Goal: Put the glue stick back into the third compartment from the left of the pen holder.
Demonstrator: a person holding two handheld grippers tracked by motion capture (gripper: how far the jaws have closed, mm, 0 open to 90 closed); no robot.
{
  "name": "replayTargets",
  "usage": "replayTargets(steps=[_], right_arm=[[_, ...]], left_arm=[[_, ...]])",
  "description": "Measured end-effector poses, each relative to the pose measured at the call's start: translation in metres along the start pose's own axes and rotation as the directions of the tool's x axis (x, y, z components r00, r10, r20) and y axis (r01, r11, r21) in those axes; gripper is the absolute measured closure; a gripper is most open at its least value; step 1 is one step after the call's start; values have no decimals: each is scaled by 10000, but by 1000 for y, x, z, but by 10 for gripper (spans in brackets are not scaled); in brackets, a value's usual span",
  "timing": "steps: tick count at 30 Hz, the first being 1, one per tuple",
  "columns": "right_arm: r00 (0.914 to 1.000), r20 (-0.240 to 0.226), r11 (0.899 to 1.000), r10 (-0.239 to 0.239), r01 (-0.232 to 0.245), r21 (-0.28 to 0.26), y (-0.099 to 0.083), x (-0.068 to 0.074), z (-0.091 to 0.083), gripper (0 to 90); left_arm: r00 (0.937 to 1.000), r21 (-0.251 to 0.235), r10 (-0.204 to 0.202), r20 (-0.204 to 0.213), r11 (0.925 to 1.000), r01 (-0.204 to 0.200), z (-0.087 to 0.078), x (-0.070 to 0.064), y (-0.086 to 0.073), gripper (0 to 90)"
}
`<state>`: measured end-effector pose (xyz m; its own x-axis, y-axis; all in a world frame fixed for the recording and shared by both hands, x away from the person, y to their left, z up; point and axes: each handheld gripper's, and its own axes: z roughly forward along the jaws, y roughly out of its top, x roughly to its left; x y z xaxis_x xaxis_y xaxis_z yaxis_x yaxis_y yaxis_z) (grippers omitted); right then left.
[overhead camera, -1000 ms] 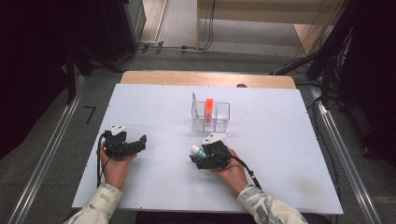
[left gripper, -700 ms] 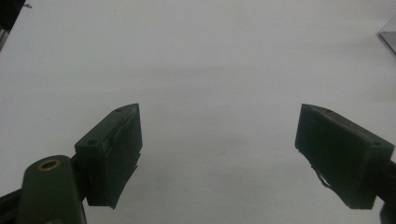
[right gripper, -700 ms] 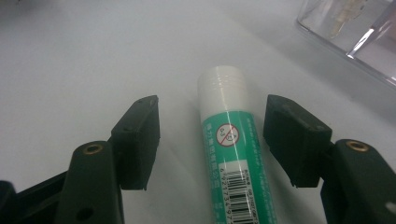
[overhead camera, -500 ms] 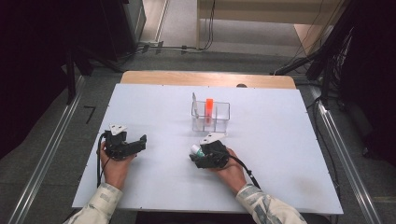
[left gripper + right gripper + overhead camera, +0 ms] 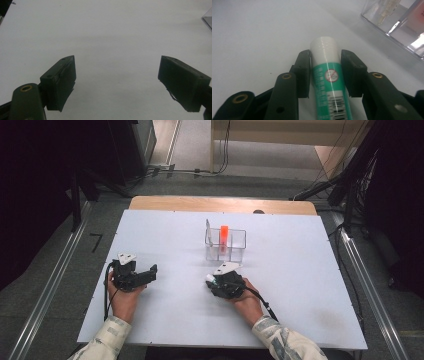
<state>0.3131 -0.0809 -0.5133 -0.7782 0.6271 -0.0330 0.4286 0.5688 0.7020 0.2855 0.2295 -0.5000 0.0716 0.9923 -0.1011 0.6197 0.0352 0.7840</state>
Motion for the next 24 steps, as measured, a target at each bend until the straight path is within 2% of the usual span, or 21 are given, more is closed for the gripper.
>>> replayTargets(steps=[3, 19, 24], right_arm=[[10000, 25, 10000, 30, -30, -2, 0, 0, 0, 623], [9999, -94, 9999, 116, -115, 125, 1, -4, -3, 629], [9994, -86, 9994, 332, -331, 75, 2, -8, -8, 630]], left_arm=[[10000, 2, -4, -3, 10000, 4, 0, 0, 0, 154], [10000, 11, -16, 8, 10000, 16, 0, 1, 0, 154], [10000, 11, -14, 20, 10000, 14, 0, 1, 0, 155]])
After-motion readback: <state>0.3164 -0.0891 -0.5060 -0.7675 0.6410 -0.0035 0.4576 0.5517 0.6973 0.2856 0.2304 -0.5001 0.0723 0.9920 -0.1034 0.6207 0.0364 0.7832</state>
